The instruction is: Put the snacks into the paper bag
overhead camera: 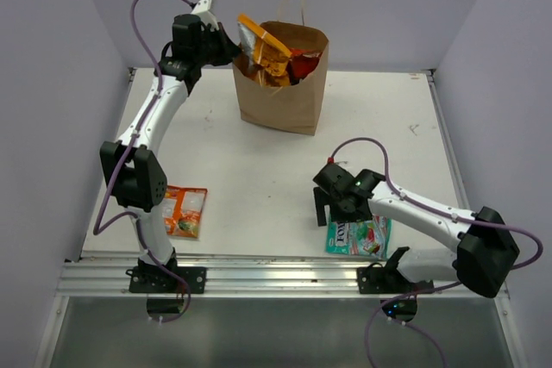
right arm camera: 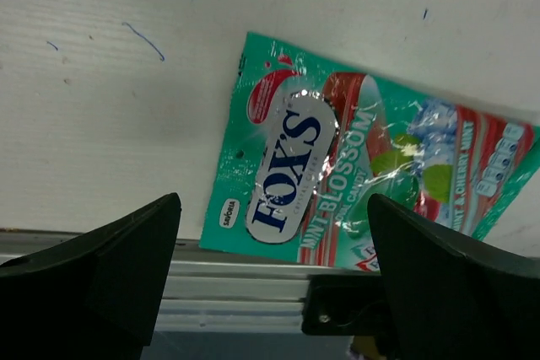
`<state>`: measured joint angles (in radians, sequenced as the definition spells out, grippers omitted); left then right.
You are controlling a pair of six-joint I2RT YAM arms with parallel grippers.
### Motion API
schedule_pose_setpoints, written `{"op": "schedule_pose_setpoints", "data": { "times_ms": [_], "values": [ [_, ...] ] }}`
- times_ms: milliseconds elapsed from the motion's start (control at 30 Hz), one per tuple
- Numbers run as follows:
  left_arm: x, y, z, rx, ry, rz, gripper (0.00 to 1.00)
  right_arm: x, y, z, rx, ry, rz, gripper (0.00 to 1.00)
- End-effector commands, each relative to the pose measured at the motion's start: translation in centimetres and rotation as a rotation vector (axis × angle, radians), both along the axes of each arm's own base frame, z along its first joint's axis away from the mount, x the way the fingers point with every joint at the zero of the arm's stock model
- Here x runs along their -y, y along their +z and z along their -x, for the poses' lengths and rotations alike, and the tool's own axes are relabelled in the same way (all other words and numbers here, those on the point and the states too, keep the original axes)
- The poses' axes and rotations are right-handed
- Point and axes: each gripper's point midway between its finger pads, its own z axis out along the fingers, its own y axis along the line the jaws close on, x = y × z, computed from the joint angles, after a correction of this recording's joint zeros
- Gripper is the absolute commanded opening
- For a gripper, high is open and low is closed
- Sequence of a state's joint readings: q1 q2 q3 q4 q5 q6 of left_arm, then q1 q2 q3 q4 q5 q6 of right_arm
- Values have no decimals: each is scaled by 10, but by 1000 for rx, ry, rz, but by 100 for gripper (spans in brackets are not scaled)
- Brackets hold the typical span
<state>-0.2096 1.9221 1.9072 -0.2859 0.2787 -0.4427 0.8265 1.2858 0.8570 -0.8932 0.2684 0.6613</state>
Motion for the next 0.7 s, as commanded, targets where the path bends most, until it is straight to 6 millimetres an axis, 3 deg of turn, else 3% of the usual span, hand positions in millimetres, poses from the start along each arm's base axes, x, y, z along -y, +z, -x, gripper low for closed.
{"op": "schedule_pose_setpoints", "data": {
  "times_ms": [0,167,367,433,467,500,567,600,667],
  "values": [
    [-2,10,-6,31,-8,18,0,-8,-6,28,-89,-187,-125,97],
    [-2,8,-8,27,-6,18,0,0,-35,59,-187,-244,-156,96],
    [-3,13,-6,32,-1,20,0,-4,-50,64,-235,-240,-155,95],
    [-4,19,-3,42,1,17,0,-8,-56,61,-244,-224,-142,90],
    [-5,19,-3,41,4,16,0,-8,-59,59,-246,-204,-131,82],
    [-6,23,-2,47,5,17,0,-8,-65,58,-261,-198,-109,58],
    [-6,24,-1,50,7,14,0,-13,-67,55,-278,-162,-94,38],
    [-6,25,-1,51,6,15,0,-10,-73,57,-300,-161,-60,0],
    [-7,26,-1,54,10,13,0,-10,-68,46,-272,-138,-24,0]
  ]
}}
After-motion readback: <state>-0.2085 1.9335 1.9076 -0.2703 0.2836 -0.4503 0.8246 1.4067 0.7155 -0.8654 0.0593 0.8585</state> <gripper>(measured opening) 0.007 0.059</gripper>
